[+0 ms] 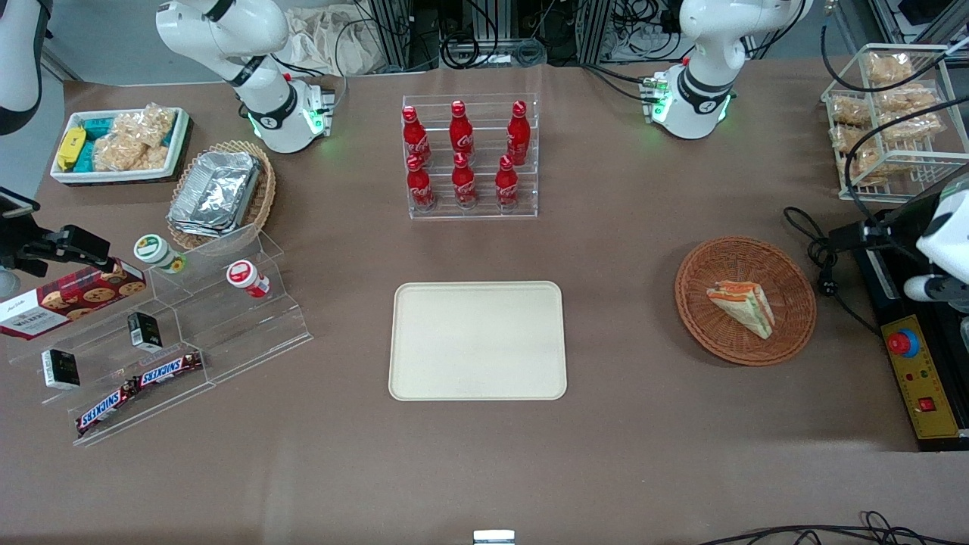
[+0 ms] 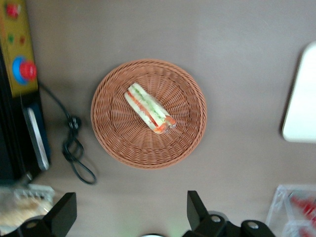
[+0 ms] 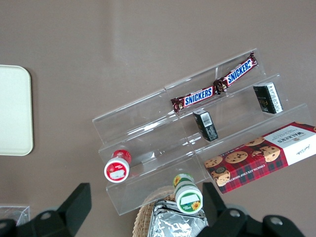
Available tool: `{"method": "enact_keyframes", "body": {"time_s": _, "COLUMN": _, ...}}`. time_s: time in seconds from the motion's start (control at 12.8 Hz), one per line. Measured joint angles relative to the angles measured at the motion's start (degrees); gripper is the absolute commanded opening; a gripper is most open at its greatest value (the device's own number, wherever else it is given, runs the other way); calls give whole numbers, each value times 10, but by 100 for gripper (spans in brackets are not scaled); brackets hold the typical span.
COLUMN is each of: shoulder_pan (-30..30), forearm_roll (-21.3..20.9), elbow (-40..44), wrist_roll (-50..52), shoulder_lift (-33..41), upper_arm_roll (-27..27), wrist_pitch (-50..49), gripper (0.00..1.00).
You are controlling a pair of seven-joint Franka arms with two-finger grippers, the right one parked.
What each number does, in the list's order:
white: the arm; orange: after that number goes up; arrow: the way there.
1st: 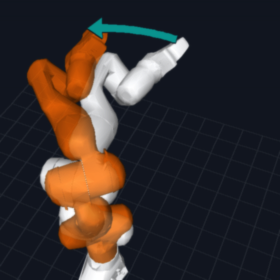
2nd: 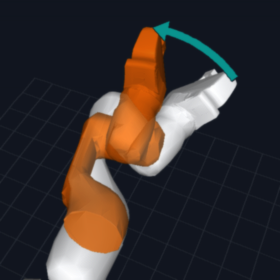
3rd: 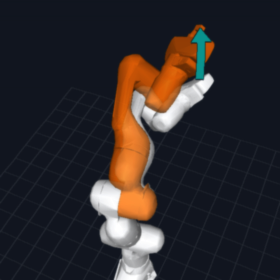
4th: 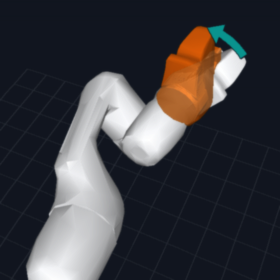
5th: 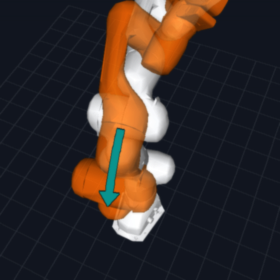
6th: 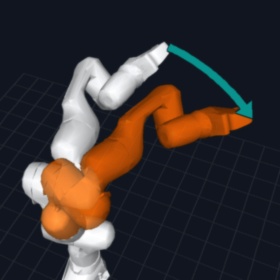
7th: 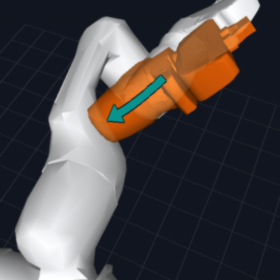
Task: Place sandwich from basket to tray
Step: 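Move the left gripper down toward the wrapped sandwich in the wicker basket, then lower the open left gripper around the sandwich and close it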
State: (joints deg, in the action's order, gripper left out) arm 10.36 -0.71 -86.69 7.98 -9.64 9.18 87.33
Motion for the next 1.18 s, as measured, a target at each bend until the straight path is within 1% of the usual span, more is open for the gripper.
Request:
{"method": "enact_keyframes", "body": {"time_s": 0.16, "shoulder_pan": -2, "forearm_roll": 0, "elbow": -36, "wrist_roll": 97, "shoulder_lift": 2, "upper_arm_roll": 0, "wrist_pitch": 35, "gripper": 100}}
{"method": "enact_keyframes", "body": {"time_s": 0.31, "shoulder_pan": -2, "forearm_roll": 0, "elbow": -112, "wrist_roll": 169, "shoulder_lift": 22, "upper_arm_roll": -1, "wrist_pitch": 130, "gripper": 100}}
{"method": "enact_keyframes", "body": {"time_s": 0.47, "shoulder_pan": -1, "forearm_roll": 1, "elbow": -202, "wrist_roll": 276, "shoulder_lift": 48, "upper_arm_roll": -4, "wrist_pitch": 222, "gripper": 100}}
{"method": "enact_keyframes", "body": {"time_s": 0.71, "shoulder_pan": 2, "forearm_roll": 1, "elbow": -276, "wrist_roll": 424, "shoulder_lift": 54, "upper_arm_roll": -6, "wrist_pitch": 299, "gripper": 100}}
{"method": "enact_keyframes", "body": {"time_s": 0.94, "shoulder_pan": 3, "forearm_roll": 1, "elbow": -322, "wrist_roll": 515, "shoulder_lift": 38, "upper_arm_roll": -6, "wrist_pitch": 371, "gripper": 100}}
{"method": "enact_keyframes", "body": {"time_s": 1.18, "shoulder_pan": 3, "forearm_roll": 1, "elbow": -333, "wrist_roll": 543, "shoulder_lift": 1, "upper_arm_roll": -6, "wrist_pitch": 407, "gripper": 100}}
